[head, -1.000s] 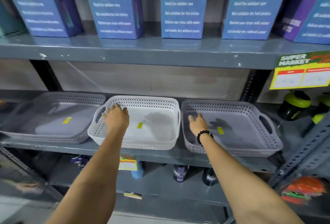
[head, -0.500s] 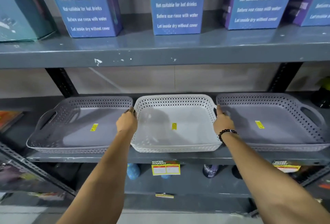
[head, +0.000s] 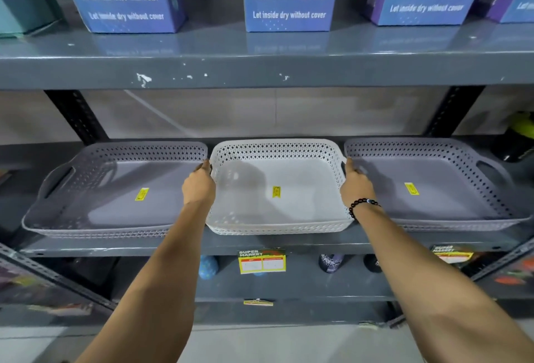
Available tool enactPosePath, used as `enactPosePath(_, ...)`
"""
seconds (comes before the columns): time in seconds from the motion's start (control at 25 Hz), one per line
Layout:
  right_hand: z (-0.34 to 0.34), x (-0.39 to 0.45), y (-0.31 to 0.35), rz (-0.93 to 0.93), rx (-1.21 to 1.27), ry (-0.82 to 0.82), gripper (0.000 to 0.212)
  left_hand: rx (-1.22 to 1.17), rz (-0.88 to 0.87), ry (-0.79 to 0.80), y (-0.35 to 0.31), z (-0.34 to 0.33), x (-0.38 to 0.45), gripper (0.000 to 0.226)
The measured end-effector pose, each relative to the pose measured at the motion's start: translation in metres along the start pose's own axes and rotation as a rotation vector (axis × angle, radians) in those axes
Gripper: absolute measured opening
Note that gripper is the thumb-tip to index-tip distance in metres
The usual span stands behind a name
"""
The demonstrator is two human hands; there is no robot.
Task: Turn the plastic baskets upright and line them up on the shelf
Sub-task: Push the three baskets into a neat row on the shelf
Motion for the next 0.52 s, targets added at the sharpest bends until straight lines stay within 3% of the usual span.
enactPosePath(0.52,0.000,-0.005,-0.002,0.006,0.017,0.033,0.072,-0.049,0.036,-0.002,0.001,0.001,-0.008,0.056)
Point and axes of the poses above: each hand's wrist, its own x-axis towards the middle knuckle, its own z-axis out of the back of the hand, y = z × x, the point moved 9 cm from there along x, towards the middle knuckle, and after that the axes turned 5 degrees about -y, right-handed, at the moved point
